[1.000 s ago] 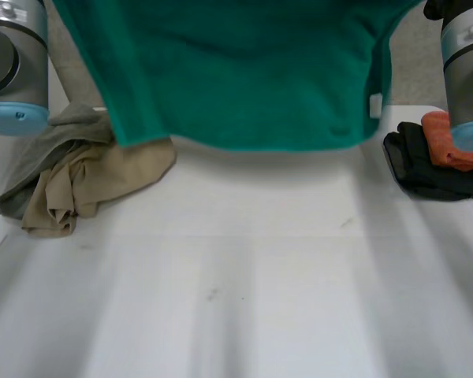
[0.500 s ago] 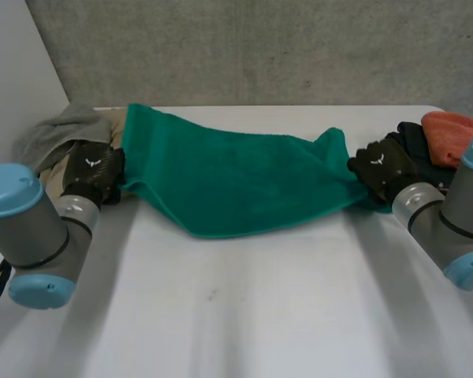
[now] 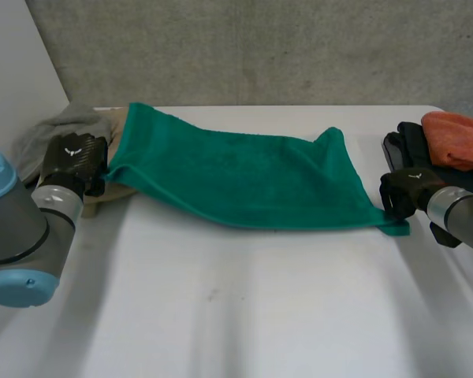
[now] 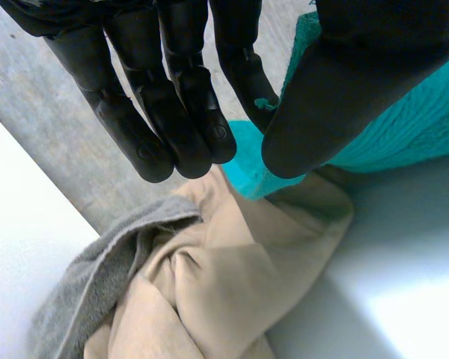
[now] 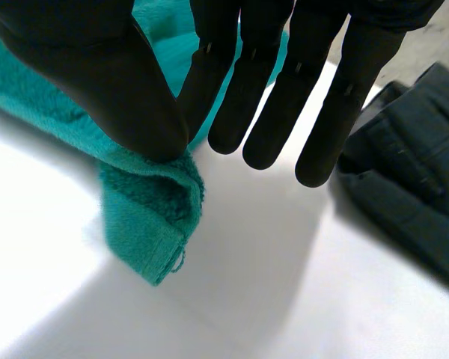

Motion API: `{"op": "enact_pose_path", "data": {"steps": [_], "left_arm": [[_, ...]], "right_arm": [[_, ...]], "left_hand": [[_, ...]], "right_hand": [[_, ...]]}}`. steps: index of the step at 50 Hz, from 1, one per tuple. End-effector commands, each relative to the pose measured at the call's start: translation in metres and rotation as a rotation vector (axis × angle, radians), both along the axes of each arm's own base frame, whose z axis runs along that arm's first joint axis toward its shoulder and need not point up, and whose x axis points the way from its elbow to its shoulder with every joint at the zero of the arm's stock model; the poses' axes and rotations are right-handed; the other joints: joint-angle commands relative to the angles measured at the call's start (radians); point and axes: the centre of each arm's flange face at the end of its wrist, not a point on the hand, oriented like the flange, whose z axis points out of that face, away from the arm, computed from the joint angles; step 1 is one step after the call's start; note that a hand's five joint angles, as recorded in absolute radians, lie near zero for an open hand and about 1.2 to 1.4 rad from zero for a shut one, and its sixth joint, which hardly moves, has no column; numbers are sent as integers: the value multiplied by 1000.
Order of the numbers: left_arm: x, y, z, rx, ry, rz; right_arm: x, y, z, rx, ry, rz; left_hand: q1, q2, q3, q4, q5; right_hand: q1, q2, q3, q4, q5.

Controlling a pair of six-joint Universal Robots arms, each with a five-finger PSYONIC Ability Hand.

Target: Fold the laundry.

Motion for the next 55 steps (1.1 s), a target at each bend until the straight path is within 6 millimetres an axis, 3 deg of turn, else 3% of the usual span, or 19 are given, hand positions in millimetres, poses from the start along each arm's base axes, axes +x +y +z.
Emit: {"op": "enact_pose_path", "data": {"steps": [1, 2, 3, 8, 18, 32, 36, 40, 44, 48, 51, 55], "left_arm": [[2, 12, 6, 44, -6, -6], [2, 14, 7, 49, -7, -9], [2, 14, 8, 46, -6, -10], [1, 12, 8, 44, -9, -21], [1, 3, 6, 43, -5, -13], [3, 0, 7, 42, -2, -9], [3, 2, 6, 50, -1, -8], [4, 6, 5, 68, 4, -8], [6, 11, 6, 94, 8, -3], [10, 22, 10, 150, -10, 9], [15, 44, 13, 253, -49, 6], [23, 80, 15, 400, -131, -5]], "right_arm": [[-4, 11, 12, 80, -32, 49], [-6, 13, 15, 81, -22, 55], [-7, 14, 16, 80, -15, 58], [-13, 14, 22, 12, 42, 79], [-12, 21, 12, -5, 112, 130], [3, 9, -6, -74, 121, 138], [7, 6, -12, -63, 109, 126], [8, 6, -13, -51, 101, 117], [3, 8, -5, -41, 97, 100], [-17, 12, 26, -70, 122, 66], [-30, 27, 49, -56, 201, 77], [-42, 65, 66, 62, 358, 167]], "left_hand": [[280, 201, 209, 198, 224], [280, 201, 209, 198, 224], [280, 201, 209, 198, 224], [280, 201, 209, 198, 224], [280, 201, 209, 198, 224], [280, 201, 209, 198, 224], [280, 201, 209, 198, 224], [280, 201, 209, 198, 224], [280, 201, 209, 198, 224], [280, 201, 209, 198, 224], [280, 201, 209, 198, 224], [280, 201, 209, 198, 224]], "right_hand": [[263, 218, 213, 205, 232], [-78, -122, -128, -135, -108], [-209, -253, -259, -267, -240], [-295, -340, -345, -353, -326], [-369, -413, -419, -427, -400], [-322, -367, -372, -380, -353], [-187, -232, -237, -245, -218], [262, 217, 212, 204, 231], [263, 218, 213, 205, 232], [263, 218, 213, 205, 232], [263, 218, 213, 205, 232], [263, 218, 213, 205, 232]]}}
